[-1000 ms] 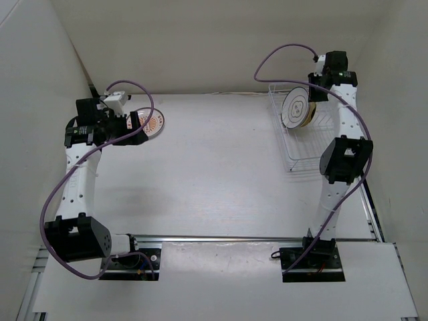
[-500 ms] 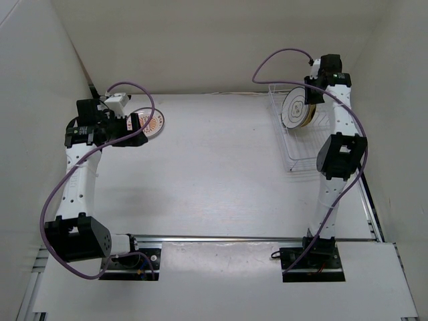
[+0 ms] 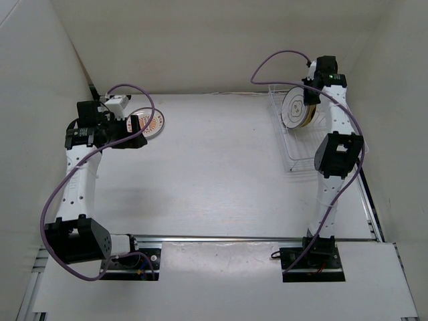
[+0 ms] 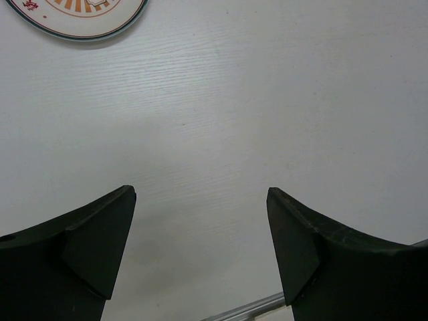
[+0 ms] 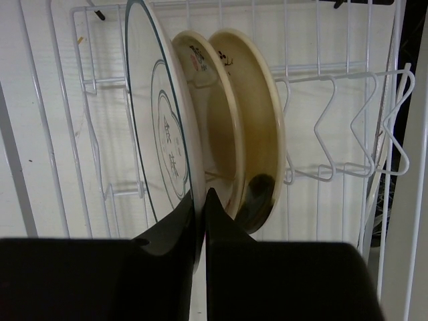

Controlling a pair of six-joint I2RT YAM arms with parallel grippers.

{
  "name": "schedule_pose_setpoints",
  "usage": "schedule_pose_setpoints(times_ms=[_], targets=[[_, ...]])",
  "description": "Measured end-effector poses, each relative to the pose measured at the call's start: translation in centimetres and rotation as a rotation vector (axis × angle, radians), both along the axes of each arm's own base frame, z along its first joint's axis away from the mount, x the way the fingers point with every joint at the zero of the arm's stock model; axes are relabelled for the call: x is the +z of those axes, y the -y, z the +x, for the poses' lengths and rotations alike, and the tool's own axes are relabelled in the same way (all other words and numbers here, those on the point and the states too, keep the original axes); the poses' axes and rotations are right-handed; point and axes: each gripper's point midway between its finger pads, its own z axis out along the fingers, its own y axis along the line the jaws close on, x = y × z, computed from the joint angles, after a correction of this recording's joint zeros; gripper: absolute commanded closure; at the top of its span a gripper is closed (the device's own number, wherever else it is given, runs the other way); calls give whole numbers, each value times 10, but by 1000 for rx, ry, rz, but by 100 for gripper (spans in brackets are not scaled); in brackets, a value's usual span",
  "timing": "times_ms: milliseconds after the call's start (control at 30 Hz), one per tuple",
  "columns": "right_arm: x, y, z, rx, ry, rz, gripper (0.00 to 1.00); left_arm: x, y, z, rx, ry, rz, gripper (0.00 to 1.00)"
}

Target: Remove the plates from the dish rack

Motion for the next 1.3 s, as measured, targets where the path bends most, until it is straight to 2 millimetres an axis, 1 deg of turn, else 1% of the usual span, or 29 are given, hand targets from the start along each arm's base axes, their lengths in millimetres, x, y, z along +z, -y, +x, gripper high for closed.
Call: schedule_pose_setpoints(times_ms=[200, 300, 333, 400, 600, 667, 767, 833, 967, 1033, 1167, 1233, 1300], targets=[[5, -2, -1, -25, 7, -25, 100, -3, 0, -4, 2, -7, 2, 10], [20, -5, -4, -54, 31, -64, 100, -5, 0, -4, 3, -13, -1, 10], [27, -7, -6, -65, 42, -82, 100, -6, 1, -5, 2, -16, -3, 10], [48, -8, -13, -91, 76, -132, 100, -7, 2, -5, 0, -19, -10, 10], [135, -13, -40, -188, 253, -284, 100, -5, 5, -5, -2, -16, -31, 10], [159, -16, -52, -208, 304, -321, 100, -4, 7, -4, -4, -10, -44, 10], [182, -27, -72, -196, 348, -312, 100, 1, 12, 0, -14, -6, -80, 8], [189, -37, -84, -157, 357, -260, 100, 8, 20, 5, -34, -3, -124, 8], [188, -67, -120, -17, 316, -94, 100, 26, 36, 24, -97, 9, -231, 7], [182, -93, -142, 111, 264, 35, 100, 30, 46, 33, -136, -2, -301, 7], [162, -146, -187, 374, 123, 295, 100, 21, 65, 44, -209, -78, -454, 6], [145, -169, -212, 487, 19, 422, 100, 12, 74, 47, -243, -131, -539, 6], [128, -185, -235, 571, -87, 527, 100, 5, 80, 49, -262, -182, -607, 6]])
